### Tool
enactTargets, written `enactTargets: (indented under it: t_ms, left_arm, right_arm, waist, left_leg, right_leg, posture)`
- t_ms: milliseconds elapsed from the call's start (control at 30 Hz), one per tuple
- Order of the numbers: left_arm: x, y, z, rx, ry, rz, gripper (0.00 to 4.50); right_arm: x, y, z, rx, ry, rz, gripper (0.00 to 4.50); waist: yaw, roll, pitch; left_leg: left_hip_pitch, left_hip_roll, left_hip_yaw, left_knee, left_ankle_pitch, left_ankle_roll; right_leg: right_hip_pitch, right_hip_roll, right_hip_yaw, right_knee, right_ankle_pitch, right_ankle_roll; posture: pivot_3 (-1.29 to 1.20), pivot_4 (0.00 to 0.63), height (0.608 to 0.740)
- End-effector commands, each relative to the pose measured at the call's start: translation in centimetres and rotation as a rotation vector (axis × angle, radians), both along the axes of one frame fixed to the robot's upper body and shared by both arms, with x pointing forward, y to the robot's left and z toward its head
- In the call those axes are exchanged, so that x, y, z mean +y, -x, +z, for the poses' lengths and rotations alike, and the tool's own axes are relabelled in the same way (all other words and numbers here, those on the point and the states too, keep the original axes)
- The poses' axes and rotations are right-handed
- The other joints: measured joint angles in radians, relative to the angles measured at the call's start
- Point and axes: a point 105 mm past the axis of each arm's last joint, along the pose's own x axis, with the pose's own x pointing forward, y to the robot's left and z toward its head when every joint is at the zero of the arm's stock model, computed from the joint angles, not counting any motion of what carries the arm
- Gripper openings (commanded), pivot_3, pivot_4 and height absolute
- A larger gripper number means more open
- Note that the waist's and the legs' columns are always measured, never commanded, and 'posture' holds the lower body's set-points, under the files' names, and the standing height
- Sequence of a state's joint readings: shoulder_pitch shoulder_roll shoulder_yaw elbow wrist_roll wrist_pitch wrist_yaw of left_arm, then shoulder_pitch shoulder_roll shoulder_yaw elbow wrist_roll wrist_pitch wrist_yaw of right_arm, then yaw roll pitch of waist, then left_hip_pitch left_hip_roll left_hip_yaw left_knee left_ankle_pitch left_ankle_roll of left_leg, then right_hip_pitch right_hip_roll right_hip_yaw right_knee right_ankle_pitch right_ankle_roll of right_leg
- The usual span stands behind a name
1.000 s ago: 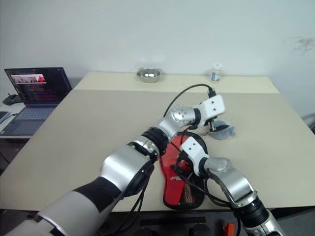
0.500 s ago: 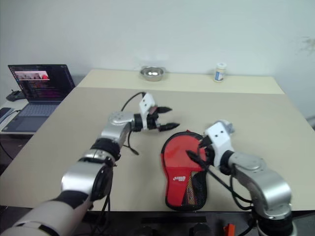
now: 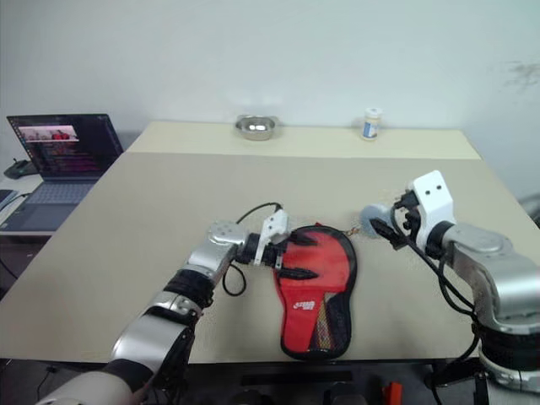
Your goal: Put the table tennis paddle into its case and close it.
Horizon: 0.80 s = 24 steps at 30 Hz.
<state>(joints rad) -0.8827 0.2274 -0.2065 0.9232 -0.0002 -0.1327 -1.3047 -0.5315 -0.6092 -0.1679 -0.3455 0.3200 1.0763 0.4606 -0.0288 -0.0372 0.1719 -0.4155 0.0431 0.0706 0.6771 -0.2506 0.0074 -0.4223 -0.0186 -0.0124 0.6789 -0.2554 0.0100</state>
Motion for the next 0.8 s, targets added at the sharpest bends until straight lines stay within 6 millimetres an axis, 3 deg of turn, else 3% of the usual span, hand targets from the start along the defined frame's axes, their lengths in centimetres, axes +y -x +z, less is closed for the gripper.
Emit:
enactTargets:
  t_ms: [33, 267, 567, 800]
  left_arm:
    - [-0.1, -0.1, -1.8, 0.000, -0.055, 0.023, 4.47]
    - [-0.9, 0.5, -2.9, 0.017, -0.056, -0.001, 4.47]
    - [-1.5, 1.6, -3.5, 0.041, -0.047, -0.055, 4.47]
    - [-1.7, 2.3, -4.4, 0.059, -0.070, -0.091, 4.50]
  right_arm:
    - [0.0, -1.7, 0.5, -0.049, -0.002, -0.010, 4.50]
    - [-0.4, -5.0, -1.7, 0.030, -0.101, -0.030, 4.50]
    - [-1.1, -5.9, -5.7, 0.140, -0.089, -0.062, 4.50]
    - [-1.2, -5.9, -5.7, 0.130, -0.105, -0.107, 2.19]
  waist:
    - [0.001, 0.000, 0.000]
    - [0.007, 0.002, -0.002]
    - [0.012, 0.004, -0.003]
    - [0.012, 0.006, -0.005]
  left_leg:
    - [0.000, 0.000, 0.000, 0.000, 0.000, 0.000]
    - [0.001, -0.002, 0.001, 0.001, 0.000, 0.000]
    - [0.001, -0.002, 0.001, 0.000, 0.000, 0.000]
    - [0.001, -0.002, 0.001, 0.000, 0.000, 0.000]
  right_leg:
    - [0.000, 0.000, 0.000, 0.000, 0.000, 0.000]
    - [0.002, -0.002, 0.000, 0.000, -0.002, 0.004]
    - [0.002, -0.002, 0.001, 0.000, 0.001, 0.000]
    - [0.002, -0.002, 0.001, 0.000, 0.001, 0.000]
  posture:
    - [0.00, 0.150, 0.740]
    - [0.00, 0.150, 0.740]
    - [0.00, 0.150, 0.740]
    - [0.00, 0.150, 0.740]
